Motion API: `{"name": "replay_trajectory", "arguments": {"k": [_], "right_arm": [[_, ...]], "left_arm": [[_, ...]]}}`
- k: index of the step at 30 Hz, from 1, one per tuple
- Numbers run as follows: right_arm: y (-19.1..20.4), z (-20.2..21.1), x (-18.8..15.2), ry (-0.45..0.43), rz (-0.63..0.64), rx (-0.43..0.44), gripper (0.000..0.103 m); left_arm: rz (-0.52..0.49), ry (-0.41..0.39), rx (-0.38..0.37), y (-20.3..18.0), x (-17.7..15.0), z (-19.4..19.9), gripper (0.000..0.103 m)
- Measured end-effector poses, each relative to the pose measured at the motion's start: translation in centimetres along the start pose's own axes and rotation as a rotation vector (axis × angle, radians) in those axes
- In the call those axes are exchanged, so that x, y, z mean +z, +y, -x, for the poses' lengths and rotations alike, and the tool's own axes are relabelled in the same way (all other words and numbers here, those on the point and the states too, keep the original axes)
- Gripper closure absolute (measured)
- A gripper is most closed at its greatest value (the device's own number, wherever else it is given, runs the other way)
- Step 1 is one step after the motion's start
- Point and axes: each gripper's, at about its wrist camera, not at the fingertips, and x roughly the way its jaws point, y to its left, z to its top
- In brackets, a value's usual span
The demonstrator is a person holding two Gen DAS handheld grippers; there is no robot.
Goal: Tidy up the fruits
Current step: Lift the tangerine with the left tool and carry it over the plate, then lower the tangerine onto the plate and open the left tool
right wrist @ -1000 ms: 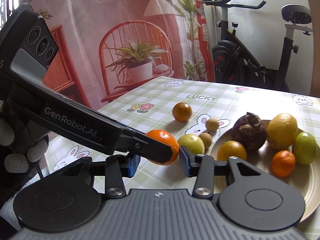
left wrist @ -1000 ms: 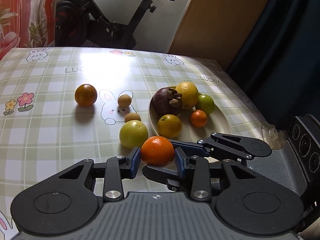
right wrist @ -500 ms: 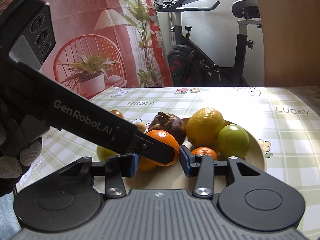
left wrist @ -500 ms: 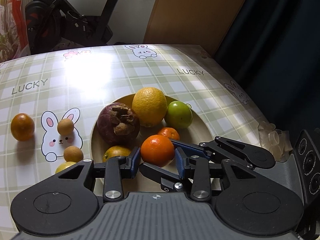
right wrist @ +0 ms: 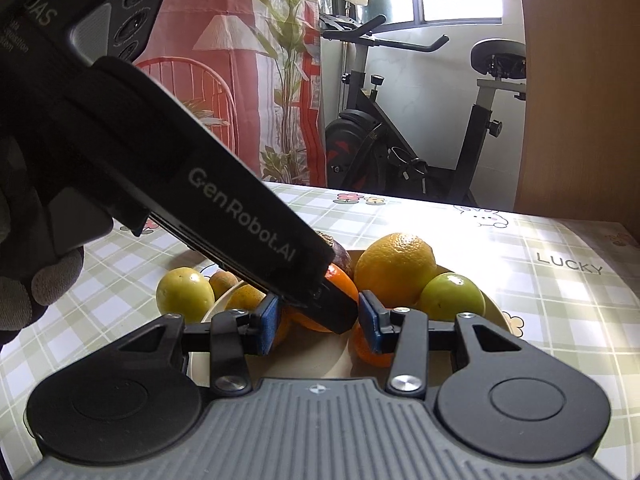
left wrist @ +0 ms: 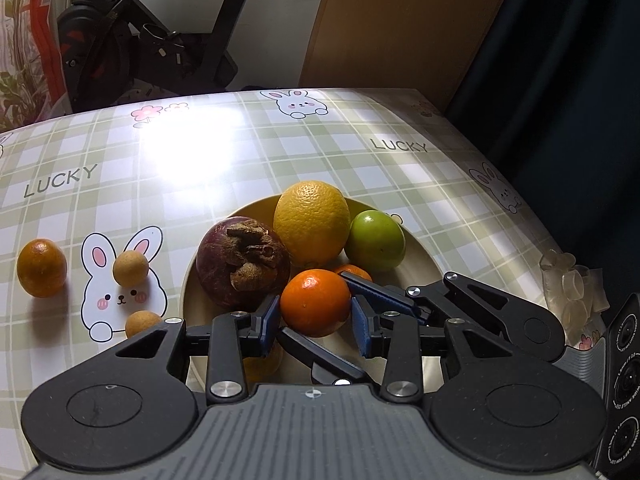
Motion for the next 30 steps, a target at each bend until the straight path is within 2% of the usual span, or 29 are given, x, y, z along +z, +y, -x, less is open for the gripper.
{"name": "replay_trajectory", "arguments": {"k": [20,30], "right_arm": [[0.5,-0.4,-0.1,0.008,0.026,-0.054,0.058],[0.2,-0.3,-0.1,0.003,0.011,-0.055,0.058]], "left_arm": [[0.003,-0.056,0.014,-0.2,-1.3,0.4,0.063],[-0.017,-0.148,0.036,-0.9,-1.9,2.7,0.062]]}}
